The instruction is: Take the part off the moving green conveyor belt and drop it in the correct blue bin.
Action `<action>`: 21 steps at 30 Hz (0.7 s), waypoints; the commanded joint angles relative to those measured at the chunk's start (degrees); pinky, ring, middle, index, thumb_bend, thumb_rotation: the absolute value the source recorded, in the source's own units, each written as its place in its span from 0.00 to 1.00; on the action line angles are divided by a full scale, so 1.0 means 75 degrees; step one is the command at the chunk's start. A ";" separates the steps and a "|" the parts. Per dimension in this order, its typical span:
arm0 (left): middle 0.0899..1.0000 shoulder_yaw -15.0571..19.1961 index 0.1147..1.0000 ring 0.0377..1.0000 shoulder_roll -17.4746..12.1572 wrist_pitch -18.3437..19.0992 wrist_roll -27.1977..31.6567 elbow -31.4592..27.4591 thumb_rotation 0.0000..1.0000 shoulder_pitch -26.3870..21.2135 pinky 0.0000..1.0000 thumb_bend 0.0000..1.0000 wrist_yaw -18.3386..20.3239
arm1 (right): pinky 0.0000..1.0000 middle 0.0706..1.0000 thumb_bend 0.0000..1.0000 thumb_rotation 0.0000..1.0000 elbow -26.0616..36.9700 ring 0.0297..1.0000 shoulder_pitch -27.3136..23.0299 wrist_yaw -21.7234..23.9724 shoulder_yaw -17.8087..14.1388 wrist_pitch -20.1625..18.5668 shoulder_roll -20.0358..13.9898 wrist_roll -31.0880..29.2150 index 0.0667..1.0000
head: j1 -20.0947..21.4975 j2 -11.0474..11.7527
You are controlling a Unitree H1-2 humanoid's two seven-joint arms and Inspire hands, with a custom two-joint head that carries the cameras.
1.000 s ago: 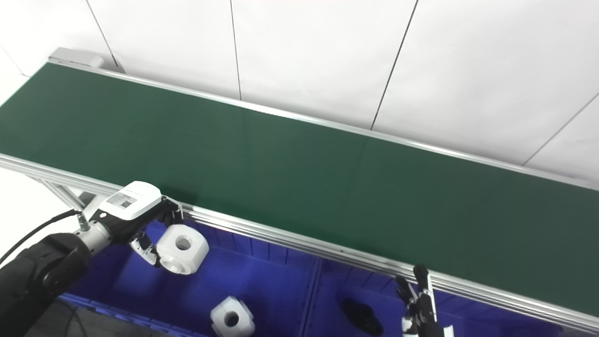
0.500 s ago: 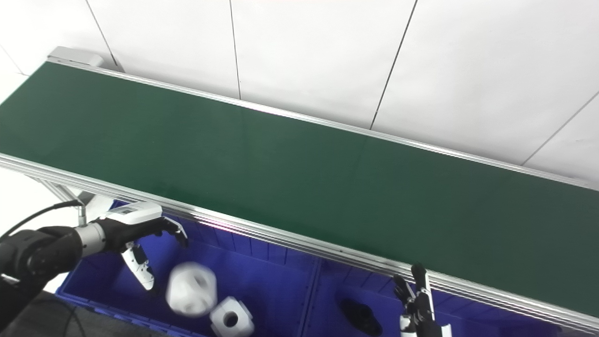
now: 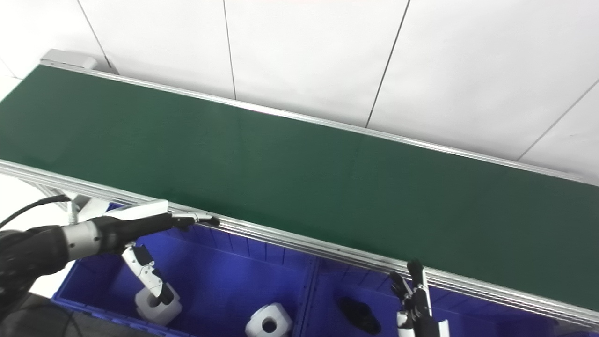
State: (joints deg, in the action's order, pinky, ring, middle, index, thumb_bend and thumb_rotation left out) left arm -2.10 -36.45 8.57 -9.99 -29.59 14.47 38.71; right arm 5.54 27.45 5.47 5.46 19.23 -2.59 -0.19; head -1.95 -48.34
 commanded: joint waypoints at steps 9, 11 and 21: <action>1.00 0.0366 1.00 1.00 0.1674 0.0046 0.2050 -0.0852 0.61 0.0785 1.00 0.96 -0.1371 | 0.87 1.00 0.74 0.92 0.0102 0.88 -0.0108 -0.0202 0.0195 0.0007 0.0250 0.0489 1.00 | 0.0519 0.0005; 1.00 0.0255 1.00 1.00 0.2064 -0.0238 0.1812 -0.0761 0.66 0.0863 1.00 0.90 -0.1642 | 0.87 0.99 0.74 0.93 0.0046 0.88 -0.0135 -0.0228 0.0231 0.0070 0.0267 0.0597 1.00 | 0.0575 0.0006; 1.00 0.0242 1.00 1.00 0.3475 -0.2134 0.1283 0.1227 0.76 0.1215 1.00 0.91 -0.3071 | 0.86 0.98 0.74 0.93 0.0116 0.89 -0.0128 -0.0439 0.0407 0.0066 0.0558 0.0863 1.00 | 0.0864 -0.0067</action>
State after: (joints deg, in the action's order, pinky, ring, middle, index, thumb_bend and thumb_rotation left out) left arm -0.67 -11.14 -3.50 -1.09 -19.40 23.21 17.63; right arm 4.49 26.58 2.55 8.09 19.15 0.99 6.19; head 4.39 -48.78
